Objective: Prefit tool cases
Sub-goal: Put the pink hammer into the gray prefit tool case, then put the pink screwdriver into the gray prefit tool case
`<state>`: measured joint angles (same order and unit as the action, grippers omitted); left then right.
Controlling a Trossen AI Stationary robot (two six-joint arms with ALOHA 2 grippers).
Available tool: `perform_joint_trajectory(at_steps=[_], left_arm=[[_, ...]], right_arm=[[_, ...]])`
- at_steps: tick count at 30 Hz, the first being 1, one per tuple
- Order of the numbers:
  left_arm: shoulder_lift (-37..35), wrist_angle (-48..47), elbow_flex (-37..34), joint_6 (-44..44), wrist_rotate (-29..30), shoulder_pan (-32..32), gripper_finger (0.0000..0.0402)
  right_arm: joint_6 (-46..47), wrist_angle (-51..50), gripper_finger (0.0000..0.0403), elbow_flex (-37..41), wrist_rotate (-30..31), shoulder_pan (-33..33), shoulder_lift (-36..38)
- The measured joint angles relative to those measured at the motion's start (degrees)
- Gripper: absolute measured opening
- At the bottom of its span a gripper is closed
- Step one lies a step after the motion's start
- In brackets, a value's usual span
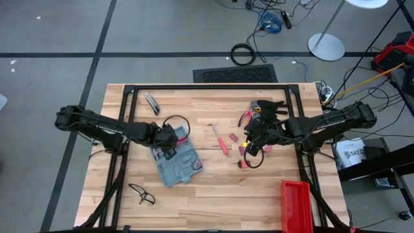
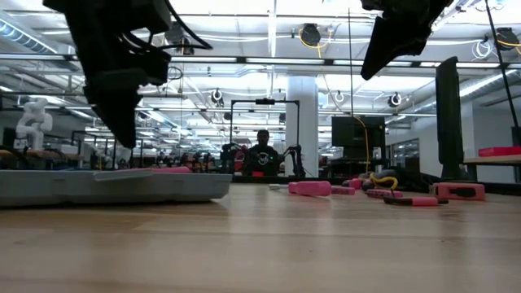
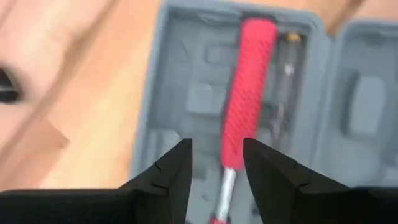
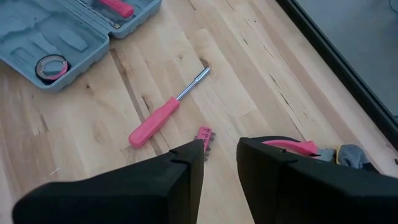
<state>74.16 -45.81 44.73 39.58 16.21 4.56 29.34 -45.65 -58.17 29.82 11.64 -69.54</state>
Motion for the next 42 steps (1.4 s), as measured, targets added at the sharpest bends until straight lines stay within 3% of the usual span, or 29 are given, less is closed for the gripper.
perform_joint_trajectory(at_steps=[6,12,16,26,32,38,42], left_arm=[[3.32,4.38,0.00,-5.42,-2.50,-3.39,0.0147],[10.76,7.66,-2.20,-5.45,-7.13,-3.83,0.0121],[11.75,7.88,-1.57,-5.54,-9.02,-3.79,0.0108],[-2.42,7.29,7.62,-13.30,-8.45,-3.87,0.0106],[-10.71,4.77,12.83,-18.21,1.83,-3.85,0.0106],[-19.65,3.98,13.84,-21.03,8.66,-3.85,0.0106],[-22.80,2.79,13.81,-21.06,10.67,-3.69,0.0106]], right_arm=[[0.00,0.00,0.0084,0.00,-0.14,0.11,0.00],[-0.02,-0.03,0.0084,0.00,-0.13,0.11,0.00],[-0.33,-0.15,0.0084,0.00,-0.17,0.11,0.00],[0.57,-0.19,0.0084,0.00,-1.18,0.09,0.00],[3.87,3.24,0.0084,0.00,-2.73,-3.01,-0.69],[-1.82,12.39,0.0085,0.00,-12.40,-11.31,-7.07],[-5.66,19.58,0.0101,-0.85,-25.18,-16.60,-15.33]])
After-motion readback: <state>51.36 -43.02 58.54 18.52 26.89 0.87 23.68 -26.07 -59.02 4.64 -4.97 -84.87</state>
